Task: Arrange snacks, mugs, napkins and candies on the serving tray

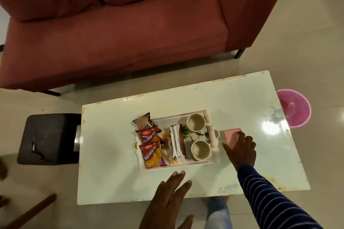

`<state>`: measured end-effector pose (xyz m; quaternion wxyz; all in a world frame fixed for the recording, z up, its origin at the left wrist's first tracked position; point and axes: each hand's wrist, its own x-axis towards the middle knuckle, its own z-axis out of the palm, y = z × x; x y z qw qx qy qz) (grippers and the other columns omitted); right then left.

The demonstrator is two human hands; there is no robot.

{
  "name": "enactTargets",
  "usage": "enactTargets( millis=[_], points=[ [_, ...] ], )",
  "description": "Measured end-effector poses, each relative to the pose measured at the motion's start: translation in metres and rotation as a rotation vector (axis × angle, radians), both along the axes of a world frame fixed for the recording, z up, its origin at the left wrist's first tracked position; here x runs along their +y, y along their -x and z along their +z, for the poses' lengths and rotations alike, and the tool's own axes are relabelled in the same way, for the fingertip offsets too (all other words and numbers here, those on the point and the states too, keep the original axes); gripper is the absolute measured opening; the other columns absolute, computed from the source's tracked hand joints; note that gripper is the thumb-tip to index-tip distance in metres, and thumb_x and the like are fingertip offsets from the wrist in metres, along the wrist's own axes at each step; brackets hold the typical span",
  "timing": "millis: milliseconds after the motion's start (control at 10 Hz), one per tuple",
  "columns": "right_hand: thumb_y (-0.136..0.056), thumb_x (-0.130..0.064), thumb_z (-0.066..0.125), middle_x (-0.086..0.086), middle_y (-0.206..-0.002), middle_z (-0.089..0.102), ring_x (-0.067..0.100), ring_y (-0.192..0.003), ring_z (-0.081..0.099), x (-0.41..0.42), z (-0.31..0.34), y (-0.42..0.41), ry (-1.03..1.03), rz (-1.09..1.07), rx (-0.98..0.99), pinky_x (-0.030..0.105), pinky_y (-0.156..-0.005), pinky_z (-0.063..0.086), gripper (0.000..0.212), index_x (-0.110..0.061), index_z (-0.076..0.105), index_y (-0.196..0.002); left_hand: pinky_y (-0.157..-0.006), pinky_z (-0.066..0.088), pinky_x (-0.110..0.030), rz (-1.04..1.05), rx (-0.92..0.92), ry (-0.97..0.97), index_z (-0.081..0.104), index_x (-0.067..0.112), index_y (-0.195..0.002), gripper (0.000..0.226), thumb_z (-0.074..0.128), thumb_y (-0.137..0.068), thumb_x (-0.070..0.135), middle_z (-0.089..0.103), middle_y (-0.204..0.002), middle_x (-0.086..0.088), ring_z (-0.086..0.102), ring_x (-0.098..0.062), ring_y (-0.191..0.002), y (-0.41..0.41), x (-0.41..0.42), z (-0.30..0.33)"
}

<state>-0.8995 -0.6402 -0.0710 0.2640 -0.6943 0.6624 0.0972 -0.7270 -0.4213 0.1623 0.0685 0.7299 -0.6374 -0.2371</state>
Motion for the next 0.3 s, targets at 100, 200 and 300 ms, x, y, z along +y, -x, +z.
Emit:
enactTargets(
  millis=[100, 200, 300],
  points=[
    [-0.067, -0.057, 0.081, 0.017, -0.108, 0.05, 0.039, -0.094, 0.053, 0.003, -0.0039, 0.004, 0.008, 0.01, 0.012, 0.044, -0.067, 0.055, 0.085, -0.011, 0.041, -0.126, -0.089, 0.052, -0.036, -0.002, -0.075, 0.012, 0.049, 0.027, -0.133, 0.052, 0.035, -0.095, 0.06, 0.053, -0.139, 0.003, 0.057, -0.02, -0.124, -0.0008, 0.0025, -0.0071],
    [-0.065, -0.061, 0.079, 0.017, -0.112, 0.05, 0.039, -0.096, 0.054, 0.0038, -0.0044, 0.0051, 0.006, 0.026, 0.018, 0.046, -0.07, 0.055, 0.089, -0.013, 0.039, -0.128, -0.081, 0.055, -0.04, 0.039, -0.074, -0.035, 0.061, 0.025, -0.127, 0.057, 0.022, -0.099, 0.056, 0.054, -0.136, 0.003, 0.063, -0.024, -0.116, -0.0056, 0.0046, -0.0114],
    [-0.071, -0.066, 0.071, 0.016, -0.129, 0.047, 0.04, -0.109, 0.054, 0.0123, -0.0005, 0.0053, 0.025, 0.026, 0.044, 0.051, -0.083, 0.051, 0.09, -0.016, 0.037, -0.137, -0.083, 0.055, -0.036, 0.054, -0.107, -0.116, 0.06, 0.023, -0.129, 0.069, 0.015, -0.096, 0.065, 0.061, -0.134, 0.001, 0.063, -0.025, -0.116, -0.0085, 0.0114, -0.0073]
  ],
)
